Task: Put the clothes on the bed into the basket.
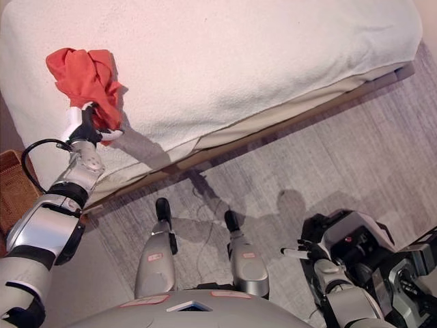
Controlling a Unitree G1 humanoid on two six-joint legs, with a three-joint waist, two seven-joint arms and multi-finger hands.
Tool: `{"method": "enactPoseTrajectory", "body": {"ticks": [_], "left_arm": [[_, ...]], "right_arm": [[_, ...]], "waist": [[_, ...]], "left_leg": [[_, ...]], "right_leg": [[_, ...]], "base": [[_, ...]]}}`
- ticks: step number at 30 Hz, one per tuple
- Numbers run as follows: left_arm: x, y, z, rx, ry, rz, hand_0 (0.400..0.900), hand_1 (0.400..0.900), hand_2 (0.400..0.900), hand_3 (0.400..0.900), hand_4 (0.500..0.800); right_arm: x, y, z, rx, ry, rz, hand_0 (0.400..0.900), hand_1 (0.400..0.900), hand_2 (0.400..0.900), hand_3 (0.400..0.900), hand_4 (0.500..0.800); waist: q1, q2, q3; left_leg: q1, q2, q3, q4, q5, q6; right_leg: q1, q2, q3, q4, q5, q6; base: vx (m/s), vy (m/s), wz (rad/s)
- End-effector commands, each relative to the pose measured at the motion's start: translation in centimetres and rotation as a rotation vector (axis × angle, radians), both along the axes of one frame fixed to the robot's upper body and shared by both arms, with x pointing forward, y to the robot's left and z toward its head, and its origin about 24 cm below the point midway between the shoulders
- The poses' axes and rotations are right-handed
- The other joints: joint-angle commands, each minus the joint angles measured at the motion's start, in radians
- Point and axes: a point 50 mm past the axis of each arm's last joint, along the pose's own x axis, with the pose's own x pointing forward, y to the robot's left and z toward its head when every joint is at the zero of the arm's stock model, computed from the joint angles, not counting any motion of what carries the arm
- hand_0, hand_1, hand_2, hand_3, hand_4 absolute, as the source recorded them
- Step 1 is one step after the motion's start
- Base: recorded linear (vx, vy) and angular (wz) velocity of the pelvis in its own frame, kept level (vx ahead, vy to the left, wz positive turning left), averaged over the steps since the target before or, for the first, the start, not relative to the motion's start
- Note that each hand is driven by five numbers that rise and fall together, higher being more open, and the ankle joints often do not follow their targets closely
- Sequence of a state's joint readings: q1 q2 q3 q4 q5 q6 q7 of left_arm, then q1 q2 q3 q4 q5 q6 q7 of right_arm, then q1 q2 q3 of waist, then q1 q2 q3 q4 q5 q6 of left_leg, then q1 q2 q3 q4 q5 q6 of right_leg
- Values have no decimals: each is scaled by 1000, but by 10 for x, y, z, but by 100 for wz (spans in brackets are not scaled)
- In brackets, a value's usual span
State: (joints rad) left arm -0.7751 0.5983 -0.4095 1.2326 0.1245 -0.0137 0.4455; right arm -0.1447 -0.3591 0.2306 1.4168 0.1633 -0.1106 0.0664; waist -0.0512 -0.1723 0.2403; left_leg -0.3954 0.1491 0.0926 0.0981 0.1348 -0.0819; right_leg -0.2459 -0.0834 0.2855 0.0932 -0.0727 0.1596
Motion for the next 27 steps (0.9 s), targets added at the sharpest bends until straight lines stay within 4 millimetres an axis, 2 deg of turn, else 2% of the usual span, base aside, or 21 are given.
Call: {"method": "enactPoseTrajectory", "body": {"ticks": [1,6,12,16,19,23,24,25,27], "left_arm": [[13,37,95,110,-298,159,900,900,900,900,800],[5,55,116,89,-397,243,900,900,900,900,800],[2,61,135,150,-446,258,900,900,900,900,800],[1,68,153,190,-450,279,900,900,900,900,800],[-1,72,162,198,-447,290,900,900,900,900,800],[0,72,161,172,-429,289,900,900,900,900,800],[0,72,162,157,-434,292,647,647,647,647,648],[1,72,164,149,-433,294,582,582,582,582,609],[0,74,161,129,-415,297,400,400,400,400,500]], "right_arm": [[-16,-28,7,-94,29,-57,900,900,900,900,800],[-11,-23,6,-78,17,-35,900,900,900,900,800],[-17,-15,1,-47,24,-42,900,900,900,900,800],[1,-16,7,-51,-52,-38,900,900,900,900,800],[5,-14,8,-42,-74,-26,900,900,900,900,800],[7,-14,9,-43,-94,-29,900,900,900,900,800],[9,-12,9,-39,-104,-30,900,900,900,900,800],[10,-12,10,-37,-108,-32,900,900,900,900,800],[13,-10,10,-33,-118,-29,900,900,900,900,800]], "waist": [[-6,-25,-24],[-15,-44,-29],[-17,-65,-41],[-36,-72,-20],[-50,-78,-12],[-58,-80,-4],[-61,-82,4],[-62,-84,10],[-66,-88,17]], "left_leg": [[-187,73,-47,192,-43,-36],[-216,77,-47,212,-58,-35],[-247,87,-50,242,-68,-38],[-307,99,-57,261,-63,-42],[-351,108,-72,278,-67,-46],[-390,114,-80,279,-61,-46],[-399,118,-82,280,-58,-47],[-408,121,-81,283,-57,-46],[-421,129,-76,292,-57,-46]], "right_leg": [[76,-97,-12,-79,107,53],[55,-98,-15,-88,125,62],[47,-97,-23,-93,124,59],[-6,-85,-19,-99,148,66],[-31,-77,-19,-107,155,67],[-60,-72,-18,-110,159,67],[-69,-72,-16,-111,165,68],[-80,-71,-14,-112,172,70],[-96,-67,-10,-113,182,74]], "base": [[-26,56,-14],[-21,20,-12],[0,-13,-7],[-95,-15,-8],[-106,-18,-6],[-92,-12,-11],[-68,-6,-14],[-95,0,-23],[-77,10,-22]]}}
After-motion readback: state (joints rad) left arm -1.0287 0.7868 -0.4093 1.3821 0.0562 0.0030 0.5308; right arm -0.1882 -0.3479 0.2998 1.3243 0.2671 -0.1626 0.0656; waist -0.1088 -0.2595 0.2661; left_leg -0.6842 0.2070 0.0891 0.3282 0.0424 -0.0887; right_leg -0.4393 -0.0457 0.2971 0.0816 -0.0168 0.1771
